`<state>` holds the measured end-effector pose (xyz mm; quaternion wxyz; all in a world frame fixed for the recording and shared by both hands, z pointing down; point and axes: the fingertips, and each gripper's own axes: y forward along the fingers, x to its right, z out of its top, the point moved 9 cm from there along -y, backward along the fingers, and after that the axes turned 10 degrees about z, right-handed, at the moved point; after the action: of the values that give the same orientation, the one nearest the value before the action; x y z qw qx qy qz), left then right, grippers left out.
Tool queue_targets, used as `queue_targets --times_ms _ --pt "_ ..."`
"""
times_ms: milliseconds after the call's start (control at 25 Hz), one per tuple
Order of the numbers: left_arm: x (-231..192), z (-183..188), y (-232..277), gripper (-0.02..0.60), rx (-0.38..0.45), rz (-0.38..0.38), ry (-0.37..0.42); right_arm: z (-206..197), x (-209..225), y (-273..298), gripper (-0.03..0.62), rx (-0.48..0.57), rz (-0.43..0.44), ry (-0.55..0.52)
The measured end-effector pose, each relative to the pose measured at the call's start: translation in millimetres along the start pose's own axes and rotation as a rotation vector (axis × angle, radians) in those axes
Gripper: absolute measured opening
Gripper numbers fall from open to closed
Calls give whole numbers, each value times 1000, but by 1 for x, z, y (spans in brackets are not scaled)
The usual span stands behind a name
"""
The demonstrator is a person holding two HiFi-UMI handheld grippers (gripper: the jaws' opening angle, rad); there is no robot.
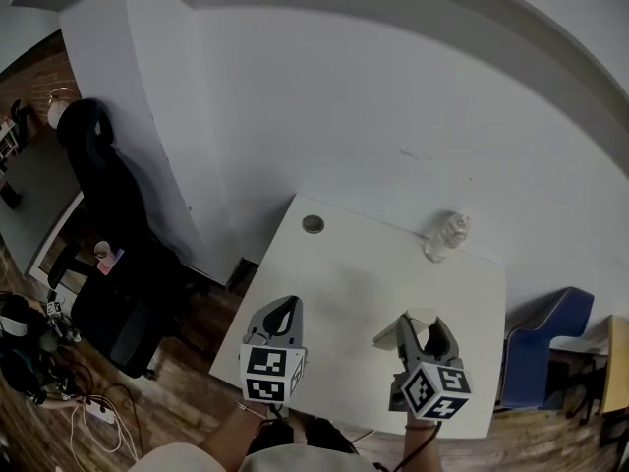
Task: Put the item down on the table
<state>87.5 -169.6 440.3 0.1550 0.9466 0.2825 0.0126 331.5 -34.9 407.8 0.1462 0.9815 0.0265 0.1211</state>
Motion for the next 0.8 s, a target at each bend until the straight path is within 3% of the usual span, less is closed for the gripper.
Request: queue_targets --times_ms 800 --pt "-30 -54 -19 21 -123 171 -34 -38 -4 45 285 -217 216 -154"
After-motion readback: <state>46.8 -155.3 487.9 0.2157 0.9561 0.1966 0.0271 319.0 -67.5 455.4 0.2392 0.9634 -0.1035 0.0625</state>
